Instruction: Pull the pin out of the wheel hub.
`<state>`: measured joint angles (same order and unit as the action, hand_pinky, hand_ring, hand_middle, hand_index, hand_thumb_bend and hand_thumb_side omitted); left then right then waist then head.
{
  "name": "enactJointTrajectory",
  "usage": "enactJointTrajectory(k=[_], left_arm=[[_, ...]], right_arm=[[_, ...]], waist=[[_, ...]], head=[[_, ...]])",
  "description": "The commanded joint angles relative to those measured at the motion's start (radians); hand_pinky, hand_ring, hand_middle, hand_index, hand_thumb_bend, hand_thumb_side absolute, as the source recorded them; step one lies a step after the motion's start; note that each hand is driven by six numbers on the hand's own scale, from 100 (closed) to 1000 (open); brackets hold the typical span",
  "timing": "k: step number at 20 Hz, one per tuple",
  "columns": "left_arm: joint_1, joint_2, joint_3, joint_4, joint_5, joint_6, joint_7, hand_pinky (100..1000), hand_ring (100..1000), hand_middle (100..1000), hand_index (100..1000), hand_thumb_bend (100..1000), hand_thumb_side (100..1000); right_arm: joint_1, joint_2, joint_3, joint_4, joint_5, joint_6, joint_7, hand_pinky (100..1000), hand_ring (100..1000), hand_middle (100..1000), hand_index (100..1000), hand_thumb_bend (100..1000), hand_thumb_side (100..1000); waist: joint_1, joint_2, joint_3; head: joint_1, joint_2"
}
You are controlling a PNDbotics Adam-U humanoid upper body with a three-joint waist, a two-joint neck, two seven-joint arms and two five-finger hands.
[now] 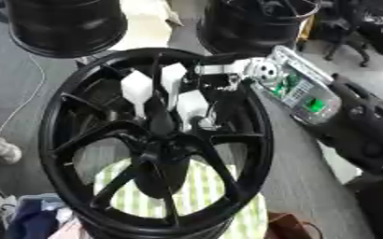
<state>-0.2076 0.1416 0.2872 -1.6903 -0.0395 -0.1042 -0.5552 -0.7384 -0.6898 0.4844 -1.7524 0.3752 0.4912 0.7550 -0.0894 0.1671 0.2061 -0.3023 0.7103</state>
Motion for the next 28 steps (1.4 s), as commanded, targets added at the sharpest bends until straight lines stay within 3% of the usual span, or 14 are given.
enactJointTrajectory(k=[1, 3, 12, 17, 19, 22, 24, 26, 28], left_arm=[[-0.011, 0.01, 0.0, -0.015, 0.002, 0.0, -0.004, 608, 699, 642, 876, 100, 721], [-0.01, 0.009, 0.0, -0.016, 0.001, 0.001, -0.005, 608, 699, 642, 877, 100, 722], [-0.003, 0.01, 0.002, -0.017, -0.001, 0.007, -0.006, 608, 699, 643, 877, 100, 723], [0.008, 0.015, 0.006, -0.016, -0.005, 0.014, -0.004, 608, 700, 643, 877, 100, 724], [0.013, 0.018, 0.01, -0.017, -0.006, 0.017, -0.001, 608, 700, 643, 877, 100, 733], [0.021, 0.025, 0.02, -0.019, -0.009, 0.021, 0.008, 608, 700, 643, 877, 100, 724], [0.025, 0.024, 0.026, -0.021, -0.008, 0.024, 0.015, 608, 700, 643, 877, 100, 724], [0.03, 0.025, 0.034, -0.024, -0.006, 0.026, 0.022, 608, 700, 643, 877, 100, 724], [0.033, 0.027, 0.043, -0.025, -0.007, 0.027, 0.032, 608, 700, 643, 877, 100, 723]], right_arm=[[-0.019, -0.024, -0.021, -0.028, -0.019, 0.028, -0.002, 144, 320, 527, 517, 231, 100], [-0.02, -0.03, -0.025, -0.039, -0.031, 0.033, -0.017, 100, 302, 515, 498, 226, 100], [-0.028, -0.083, -0.059, -0.106, -0.086, 0.053, -0.041, 100, 281, 506, 483, 219, 100], [-0.018, -0.186, -0.144, -0.225, -0.159, 0.07, -0.058, 100, 257, 504, 473, 224, 100], [0.007, -0.241, -0.192, -0.242, -0.196, 0.051, -0.087, 100, 252, 506, 475, 228, 100], [0.105, -0.336, -0.301, -0.247, -0.223, -0.007, -0.169, 100, 248, 509, 478, 237, 100], [0.231, -0.387, -0.404, -0.247, -0.212, -0.039, -0.264, 100, 237, 511, 477, 243, 100], [0.373, -0.4, -0.495, -0.248, -0.187, -0.044, -0.374, 100, 237, 520, 482, 253, 100], [0.516, -0.363, -0.576, -0.248, -0.144, -0.015, -0.497, 100, 241, 532, 486, 261, 100]], waist=[[0.005, -0.013, 0.0], [0.004, -0.014, -0.001], [0.001, -0.025, -0.01], [-0.004, -0.039, -0.034], [-0.007, -0.045, -0.047], [-0.011, -0.051, -0.07], [-0.009, -0.053, -0.088], [-0.006, -0.053, -0.104], [-0.003, -0.052, -0.122]], head=[[-0.002, -0.007], [-0.001, -0.006], [0.001, 0.002], [0.015, 0.007], [0.027, 0.008], [0.05, 0.01], [0.067, 0.01], [0.088, 0.006], [0.105, 0.003]])
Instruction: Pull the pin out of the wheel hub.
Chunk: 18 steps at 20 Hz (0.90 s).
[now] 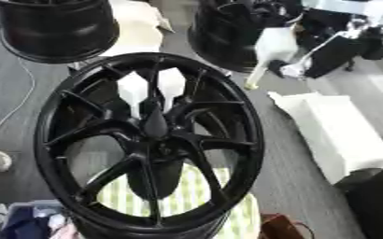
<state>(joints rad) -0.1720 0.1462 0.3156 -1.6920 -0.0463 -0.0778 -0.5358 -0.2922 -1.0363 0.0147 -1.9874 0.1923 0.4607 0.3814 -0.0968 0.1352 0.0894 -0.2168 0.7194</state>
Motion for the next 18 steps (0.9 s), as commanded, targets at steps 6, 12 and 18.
enactJointTrajectory(k=[6, 12, 18], left_arm=[[-0.002, 0.019, 0.022, -0.026, 0.001, 0.004, 0.023, 607, 700, 644, 876, 100, 722], [-0.002, 0.015, 0.022, -0.022, 0.001, -0.002, 0.022, 607, 701, 644, 877, 100, 721], [-0.002, 0.011, 0.023, -0.018, 0.005, -0.007, 0.024, 607, 701, 645, 875, 100, 722]], right_arm=[[0.382, 0.288, -0.235, 0.029, 0.185, 0.187, -0.486, 100, 435, 806, 762, 362, 100], [0.448, 0.562, -0.295, 0.292, 0.082, 0.214, -0.823, 176, 511, 973, 866, 444, 257], [0.441, 0.739, -0.338, 0.357, -0.019, 0.07, -1.244, 127, 454, 913, 798, 398, 222]], waist=[[0.011, -0.016, -0.034], [0.024, -0.013, -0.043], [0.033, -0.012, -0.052]], head=[[0.043, -0.01], [0.053, -0.016], [0.061, -0.018]])
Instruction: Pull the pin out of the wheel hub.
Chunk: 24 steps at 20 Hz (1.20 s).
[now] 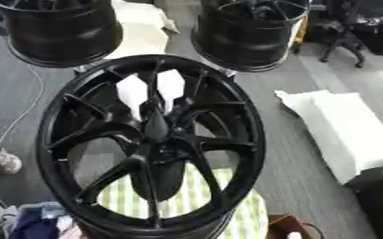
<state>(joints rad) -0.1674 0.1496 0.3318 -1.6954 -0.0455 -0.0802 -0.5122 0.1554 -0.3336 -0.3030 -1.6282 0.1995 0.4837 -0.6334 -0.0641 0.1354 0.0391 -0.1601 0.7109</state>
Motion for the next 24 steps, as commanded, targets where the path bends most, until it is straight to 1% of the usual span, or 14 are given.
enactJointTrajectory(k=[1, 5, 7, 10, 11, 12, 14, 15, 16, 18, 24], left_arm=[[-0.006, 0.007, 0.007, -0.015, 0.004, -0.005, 0.0, 607, 701, 644, 875, 100, 722], [-0.004, 0.005, 0.006, -0.014, 0.004, -0.004, -0.002, 606, 701, 644, 872, 100, 722], [-0.005, 0.004, 0.004, -0.015, 0.005, -0.005, -0.003, 606, 701, 644, 871, 100, 721], [-0.006, 0.004, 0.001, -0.017, 0.008, -0.004, -0.006, 605, 699, 642, 868, 100, 720], [-0.006, 0.003, 0.0, -0.017, 0.009, -0.004, -0.007, 605, 699, 642, 868, 100, 701], [-0.006, 0.002, -0.001, -0.017, 0.009, -0.003, -0.008, 604, 699, 642, 868, 100, 721], [-0.006, 0.0, -0.004, -0.018, 0.009, -0.001, -0.011, 604, 699, 642, 867, 100, 721], [-0.006, 0.0, -0.005, -0.019, 0.009, 0.0, -0.013, 604, 698, 641, 866, 100, 721], [-0.006, -0.001, -0.005, -0.019, 0.009, 0.0, -0.014, 605, 698, 640, 865, 100, 720], [-0.005, -0.002, -0.006, -0.019, 0.007, 0.0, -0.016, 609, 695, 636, 864, 100, 718], [-0.005, -0.002, -0.007, -0.019, 0.01, -0.001, -0.016, 607, 691, 633, 863, 100, 718]], right_arm=[[-0.008, 0.059, -0.027, -0.012, -0.022, 0.024, -0.252, 124, 440, 892, 782, 383, 208], [-0.025, 0.153, -0.065, -0.081, 0.014, -0.093, -0.272, 126, 418, 847, 731, 329, 163], [-0.029, 0.183, -0.065, -0.111, 0.029, -0.141, -0.273, 125, 407, 823, 700, 308, 141], [-0.031, 0.203, -0.05, -0.156, 0.045, -0.187, -0.274, 132, 401, 800, 666, 289, 124], [-0.032, 0.207, -0.043, -0.168, 0.045, -0.202, -0.274, 134, 401, 796, 662, 464, 130], [-0.033, 0.209, -0.036, -0.178, 0.044, -0.215, -0.274, 134, 400, 793, 659, 281, 120], [-0.037, 0.212, -0.021, -0.187, 0.042, -0.233, -0.274, 134, 399, 789, 654, 272, 116], [-0.04, 0.213, -0.014, -0.189, 0.042, -0.239, -0.274, 135, 399, 787, 652, 293, 111], [-0.045, 0.214, -0.008, -0.19, 0.043, -0.245, -0.274, 136, 399, 785, 650, 265, 111], [-0.051, 0.214, 0.003, -0.189, 0.045, -0.252, -0.274, 135, 398, 784, 647, 259, 110], [-0.052, 0.214, 0.024, -0.2, 0.063, -0.252, -0.274, 139, 399, 782, 643, 257, 113]], waist=[[0.001, -0.012, -0.003], [0.004, -0.011, -0.009], [0.005, -0.01, -0.011], [0.006, -0.01, -0.01], [0.006, -0.01, -0.011], [0.006, -0.009, -0.013], [0.007, -0.007, -0.013], [0.007, -0.006, -0.012], [0.007, -0.006, -0.011], [0.008, -0.006, -0.01], [0.011, -0.007, -0.01]], head=[[0.006, -0.009], [0.013, -0.007], [0.012, -0.009], [0.006, -0.01], [0.004, -0.01], [0.003, -0.011], [0.002, -0.01], [0.003, -0.008], [0.003, -0.006], [0.002, -0.005], [0.012, -0.012]])
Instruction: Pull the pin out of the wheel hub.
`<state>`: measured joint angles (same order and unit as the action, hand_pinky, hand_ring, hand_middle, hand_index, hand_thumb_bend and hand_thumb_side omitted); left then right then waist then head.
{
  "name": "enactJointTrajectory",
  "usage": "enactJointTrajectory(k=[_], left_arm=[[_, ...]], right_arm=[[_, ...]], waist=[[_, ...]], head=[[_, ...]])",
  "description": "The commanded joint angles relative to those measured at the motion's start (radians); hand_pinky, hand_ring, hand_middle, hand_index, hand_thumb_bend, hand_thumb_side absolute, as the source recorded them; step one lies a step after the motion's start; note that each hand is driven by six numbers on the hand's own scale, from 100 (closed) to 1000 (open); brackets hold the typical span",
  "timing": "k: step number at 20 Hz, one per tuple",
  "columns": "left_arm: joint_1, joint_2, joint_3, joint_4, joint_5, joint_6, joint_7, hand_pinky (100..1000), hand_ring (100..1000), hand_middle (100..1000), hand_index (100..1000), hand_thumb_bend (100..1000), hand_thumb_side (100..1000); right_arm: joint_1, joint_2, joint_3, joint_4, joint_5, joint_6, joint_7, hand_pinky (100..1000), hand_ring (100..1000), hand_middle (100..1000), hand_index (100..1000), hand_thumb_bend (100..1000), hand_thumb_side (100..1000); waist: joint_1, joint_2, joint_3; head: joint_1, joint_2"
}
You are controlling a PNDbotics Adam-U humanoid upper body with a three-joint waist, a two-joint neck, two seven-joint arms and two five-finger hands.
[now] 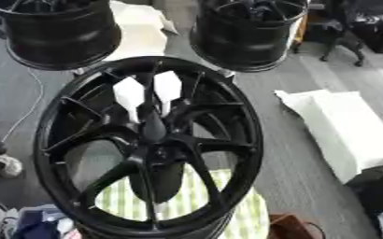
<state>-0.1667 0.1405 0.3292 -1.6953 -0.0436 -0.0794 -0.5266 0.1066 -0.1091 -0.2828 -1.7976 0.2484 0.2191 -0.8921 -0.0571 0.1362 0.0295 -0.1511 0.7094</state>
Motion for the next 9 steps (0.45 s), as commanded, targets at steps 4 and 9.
enactJointTrajectory(k=[4, 9], left_arm=[[-0.006, 0.007, -0.006, -0.018, 0.009, -0.001, -0.003, 607, 689, 632, 863, 100, 718], [-0.009, 0.007, -0.006, -0.019, 0.011, -0.003, -0.003, 606, 689, 632, 863, 100, 717]], right_arm=[[-0.003, -0.009, 0.011, -0.039, 0.024, 0.017, -0.015, 140, 400, 783, 644, 257, 115], [-0.005, -0.01, 0.014, -0.05, 0.036, 0.021, -0.015, 144, 402, 784, 646, 259, 119]], waist=[[0.004, -0.008, -0.002], [0.008, -0.007, -0.001]], head=[[0.003, -0.007], [0.004, -0.005]])
